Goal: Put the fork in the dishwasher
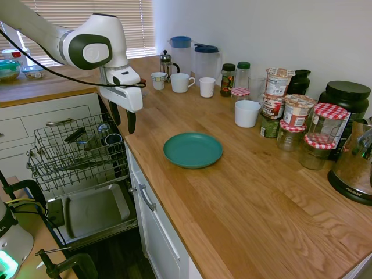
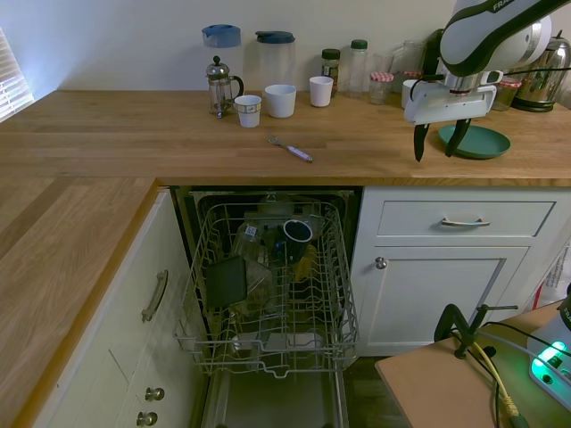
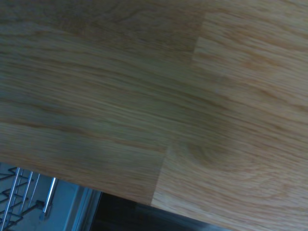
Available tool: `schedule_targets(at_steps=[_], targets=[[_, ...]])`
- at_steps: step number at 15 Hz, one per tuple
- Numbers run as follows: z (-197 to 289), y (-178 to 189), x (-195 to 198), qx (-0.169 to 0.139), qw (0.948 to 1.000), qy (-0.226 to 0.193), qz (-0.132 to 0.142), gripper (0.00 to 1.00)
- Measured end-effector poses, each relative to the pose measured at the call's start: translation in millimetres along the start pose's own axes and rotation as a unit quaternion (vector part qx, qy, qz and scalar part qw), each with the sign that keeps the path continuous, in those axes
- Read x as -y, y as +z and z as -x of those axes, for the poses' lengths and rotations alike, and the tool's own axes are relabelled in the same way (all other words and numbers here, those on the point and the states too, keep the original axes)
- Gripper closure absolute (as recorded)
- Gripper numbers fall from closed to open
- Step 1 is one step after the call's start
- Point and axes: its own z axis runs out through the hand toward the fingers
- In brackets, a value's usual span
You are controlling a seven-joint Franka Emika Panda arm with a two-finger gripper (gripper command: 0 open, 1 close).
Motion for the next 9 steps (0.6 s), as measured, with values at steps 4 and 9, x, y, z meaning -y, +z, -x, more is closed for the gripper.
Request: schedule_targets(at_steps=[4, 9], targets=[[1.6, -4.9, 10.3, -0.009, 0.9999, -0.012, -0.004, 0.00], [4.5, -33.0, 74.8, -0.034, 0.9970, -0.060, -0.034, 0.00]])
